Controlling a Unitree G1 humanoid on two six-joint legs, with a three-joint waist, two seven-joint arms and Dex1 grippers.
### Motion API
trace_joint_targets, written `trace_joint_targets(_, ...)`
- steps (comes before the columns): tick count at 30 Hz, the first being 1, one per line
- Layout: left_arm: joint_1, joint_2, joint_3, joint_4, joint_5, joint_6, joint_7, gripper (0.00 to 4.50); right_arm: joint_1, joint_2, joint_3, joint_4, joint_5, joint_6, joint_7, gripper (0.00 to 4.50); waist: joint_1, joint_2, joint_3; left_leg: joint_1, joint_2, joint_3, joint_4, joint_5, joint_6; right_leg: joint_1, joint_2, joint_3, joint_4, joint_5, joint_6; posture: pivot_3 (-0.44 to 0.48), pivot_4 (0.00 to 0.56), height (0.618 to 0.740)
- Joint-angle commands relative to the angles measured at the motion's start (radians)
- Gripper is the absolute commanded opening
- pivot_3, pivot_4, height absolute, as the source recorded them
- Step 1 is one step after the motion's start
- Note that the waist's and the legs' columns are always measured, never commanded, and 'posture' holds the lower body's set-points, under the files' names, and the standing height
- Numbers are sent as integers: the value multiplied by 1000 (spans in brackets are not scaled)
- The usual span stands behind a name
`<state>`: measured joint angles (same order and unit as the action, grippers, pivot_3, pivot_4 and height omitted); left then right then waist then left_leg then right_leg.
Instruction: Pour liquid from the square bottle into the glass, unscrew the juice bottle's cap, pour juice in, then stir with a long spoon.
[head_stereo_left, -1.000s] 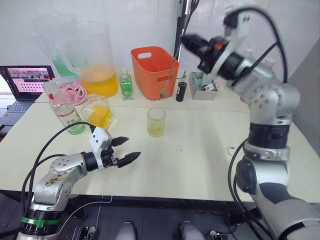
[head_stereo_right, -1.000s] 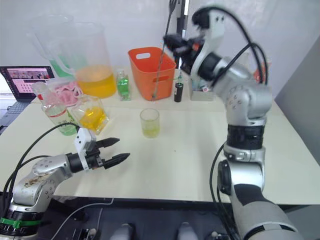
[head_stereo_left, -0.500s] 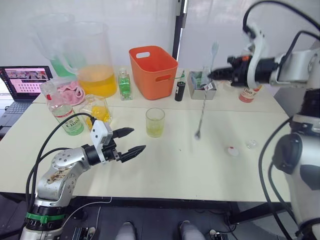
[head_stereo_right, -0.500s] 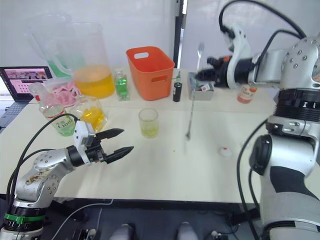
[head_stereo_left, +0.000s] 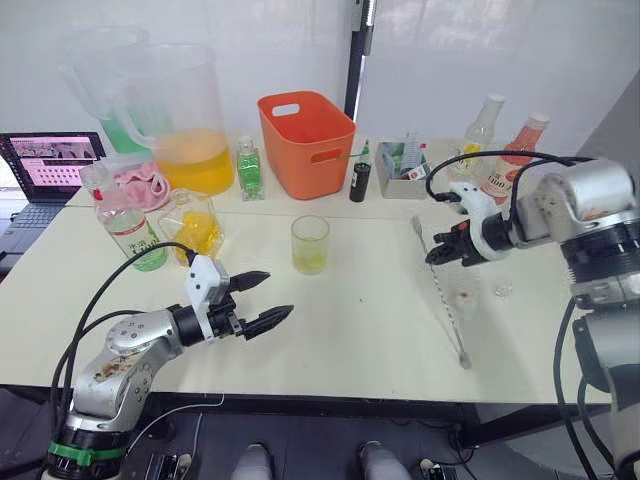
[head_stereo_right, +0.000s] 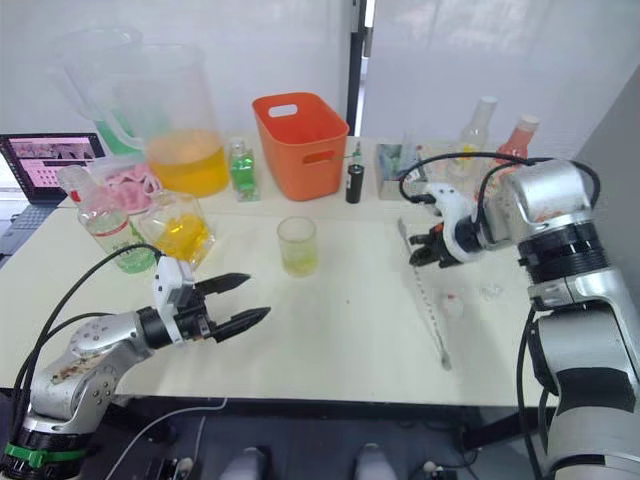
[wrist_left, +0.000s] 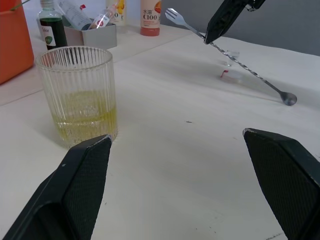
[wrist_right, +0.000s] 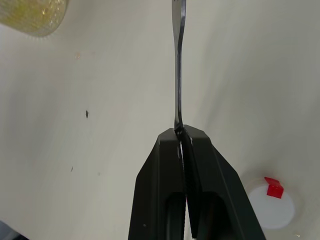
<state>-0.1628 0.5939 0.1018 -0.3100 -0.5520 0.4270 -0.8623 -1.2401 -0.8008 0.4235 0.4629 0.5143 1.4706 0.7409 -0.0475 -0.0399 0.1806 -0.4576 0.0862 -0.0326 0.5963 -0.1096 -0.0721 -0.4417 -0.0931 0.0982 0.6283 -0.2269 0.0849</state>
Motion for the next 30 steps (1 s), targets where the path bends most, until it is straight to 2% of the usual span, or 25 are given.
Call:
trace_joint_targets(1,21,-6,23,-60,-21,11,29,4460,-27,25,62,72,-74,-94,83,0,0,0,0,0,0,0,0,0,0,0,0,0,0,0,0,0,150,717)
trace_joint_targets(11,65,20,40,-97,-32,64,51,4460,-82,196,10,434,-232,-265,124,0,2,0,0,0,0,0,1,0,0,0,0,0,1,4,6,0,150,717)
trace_joint_targets(18,51,53,43,-60,-17,55,23,4500,-131,211,-45,426,-275,-229,158,2313,1,1,1,0,0,0,1,0,0,0,0,0,2,4,6,0,150,717)
trace_joint_targets(24,7,100,42,33,54,11,3,4500,-124,134,-178,261,-217,-109,170,4337,5,1,1,0,0,0,1,0,0,-1,0,-1,2,3,6,0,150,717)
trace_joint_targets(28,12,140,66,108,102,-48,-11,4500,33,46,-310,-38,-126,-131,211,4433,7,1,1,-1,0,0,1,0,0,0,0,-1,1,2,5,0,150,717)
trace_joint_targets(30,14,146,113,148,78,-80,-38,4500,137,52,-433,-183,-88,-187,172,4433,9,1,0,-1,0,0,0,0,0,0,0,-1,1,2,5,0,150,717)
